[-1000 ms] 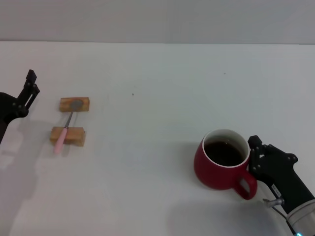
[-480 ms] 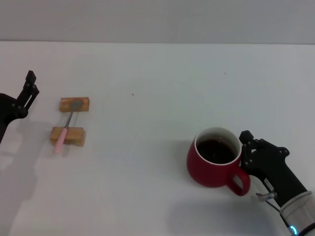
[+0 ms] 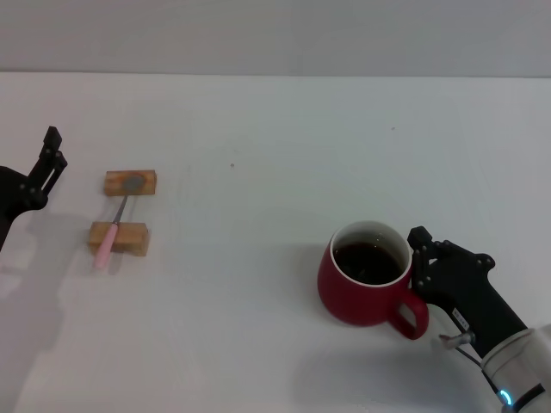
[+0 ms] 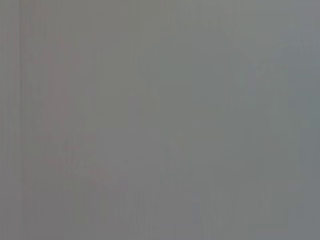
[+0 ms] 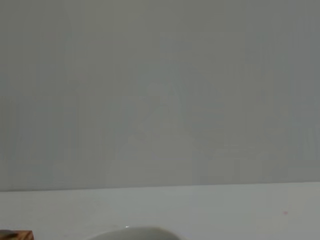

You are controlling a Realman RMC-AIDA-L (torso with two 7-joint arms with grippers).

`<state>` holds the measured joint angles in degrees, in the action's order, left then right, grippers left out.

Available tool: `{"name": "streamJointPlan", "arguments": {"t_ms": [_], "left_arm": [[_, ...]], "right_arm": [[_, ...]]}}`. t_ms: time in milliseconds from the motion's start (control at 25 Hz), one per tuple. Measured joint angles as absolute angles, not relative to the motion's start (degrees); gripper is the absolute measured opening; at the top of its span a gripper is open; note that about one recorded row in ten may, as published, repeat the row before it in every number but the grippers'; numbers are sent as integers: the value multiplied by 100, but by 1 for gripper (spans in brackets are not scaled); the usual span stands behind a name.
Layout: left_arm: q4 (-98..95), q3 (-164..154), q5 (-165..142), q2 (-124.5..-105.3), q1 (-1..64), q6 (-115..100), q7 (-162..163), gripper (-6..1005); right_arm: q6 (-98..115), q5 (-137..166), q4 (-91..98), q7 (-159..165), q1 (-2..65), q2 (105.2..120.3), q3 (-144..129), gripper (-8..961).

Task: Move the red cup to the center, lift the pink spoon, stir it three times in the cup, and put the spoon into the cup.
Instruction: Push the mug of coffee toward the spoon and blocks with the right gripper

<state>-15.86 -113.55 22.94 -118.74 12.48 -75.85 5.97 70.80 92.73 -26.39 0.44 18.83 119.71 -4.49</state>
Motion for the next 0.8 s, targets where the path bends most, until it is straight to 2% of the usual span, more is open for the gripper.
{"name": "streamJointPlan", "arguments": {"t_ms": [800], "left_arm": [[-1574, -11364, 2294, -11874, 1193, -7584, 597, 843]], "right_arm": [[7071, 9273, -2654, 44, 2035, 11971, -437, -1]]}}
